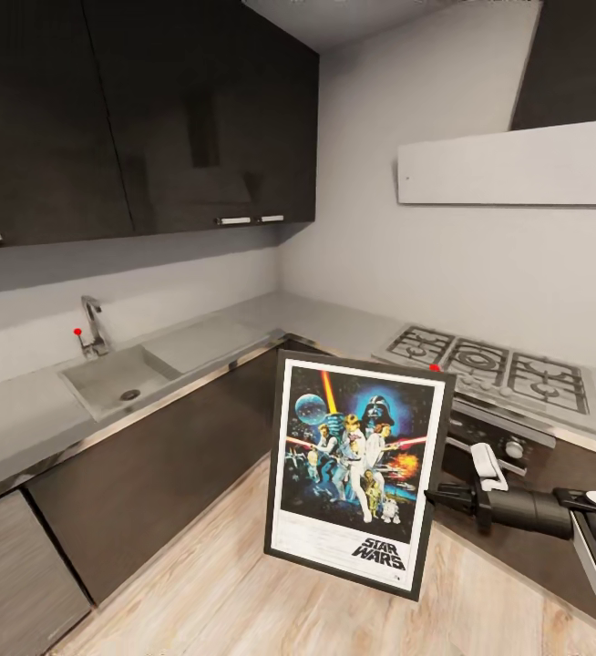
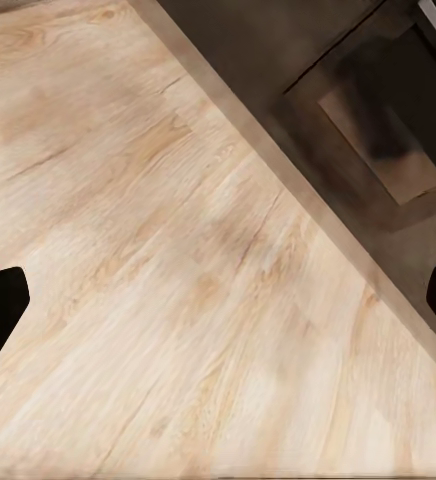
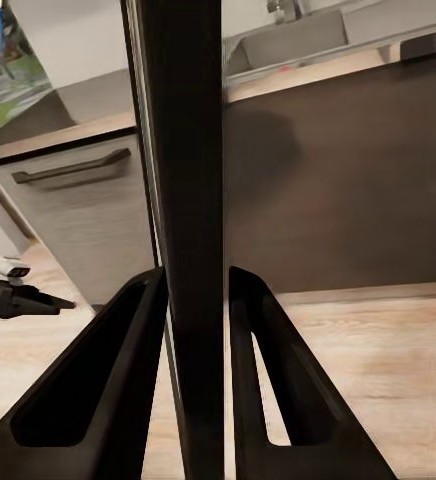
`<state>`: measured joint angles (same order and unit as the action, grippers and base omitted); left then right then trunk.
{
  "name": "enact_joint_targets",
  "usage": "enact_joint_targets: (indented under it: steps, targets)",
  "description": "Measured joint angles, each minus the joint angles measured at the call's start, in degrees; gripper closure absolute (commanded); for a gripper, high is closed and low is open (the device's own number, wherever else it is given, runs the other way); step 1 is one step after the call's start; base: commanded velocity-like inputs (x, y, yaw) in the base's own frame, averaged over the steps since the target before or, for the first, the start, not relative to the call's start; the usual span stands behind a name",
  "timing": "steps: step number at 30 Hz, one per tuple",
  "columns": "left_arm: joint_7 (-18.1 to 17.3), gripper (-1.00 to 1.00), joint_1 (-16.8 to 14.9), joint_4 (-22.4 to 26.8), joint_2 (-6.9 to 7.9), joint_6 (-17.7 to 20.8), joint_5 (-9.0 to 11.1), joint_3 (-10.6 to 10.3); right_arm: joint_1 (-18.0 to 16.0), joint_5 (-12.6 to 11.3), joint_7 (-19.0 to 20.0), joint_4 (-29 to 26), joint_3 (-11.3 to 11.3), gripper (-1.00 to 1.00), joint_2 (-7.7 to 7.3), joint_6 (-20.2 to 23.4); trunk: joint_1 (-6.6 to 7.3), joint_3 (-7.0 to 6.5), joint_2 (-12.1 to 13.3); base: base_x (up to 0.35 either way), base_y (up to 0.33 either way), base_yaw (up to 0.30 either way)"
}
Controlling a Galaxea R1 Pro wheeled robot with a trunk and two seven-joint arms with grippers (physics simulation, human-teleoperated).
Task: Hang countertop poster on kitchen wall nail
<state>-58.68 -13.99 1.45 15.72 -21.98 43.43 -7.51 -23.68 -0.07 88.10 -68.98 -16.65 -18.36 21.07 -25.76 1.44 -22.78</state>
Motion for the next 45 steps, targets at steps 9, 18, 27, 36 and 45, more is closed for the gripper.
enact_joint_targets:
  steps: [9, 18, 27, 36, 45]
  targets:
    - [-0.02, -1.00, 0.02, 0.01, 0.00, -0.03, 0.03, 0.08, -0.01, 0.14, -0.08, 0.02, 0.08, 1.00, 0.00, 0.00, 0.01, 0.00, 0.01, -0.075, 0.032, 0.237]
    - [-0.03, -1.00, 0.02, 0.01, 0.01, -0.06, 0.03, 0.09, -0.01, 0.16, -0.09, 0.03, 0.08, 1.00, 0.01, 0.00, -0.01, 0.00, 0.01, -0.229, 0.184, 0.282]
    - [-0.09, -1.00, 0.02, 0.02, 0.01, -0.07, 0.07, 0.08, -0.02, 0.16, -0.11, 0.02, 0.09, 1.00, 0.01, -0.08, 0.01, 0.00, 0.00, -0.134, 0.097, 0.283]
    - [-0.11, -1.00, 0.04, 0.00, 0.00, -0.07, 0.00, 0.08, 0.00, 0.16, -0.14, 0.01, 0.07, 1.00, 0.04, -0.04, -0.01, 0.00, 0.01, -0.242, 0.177, 0.106]
    - [-0.09, -1.00, 0.04, 0.02, 0.01, -0.07, 0.09, 0.08, -0.02, 0.22, -0.18, -0.22, 0.17, 1.00, 0.09, -0.19, 0.01, 0.00, 0.00, -0.121, 0.058, 0.236]
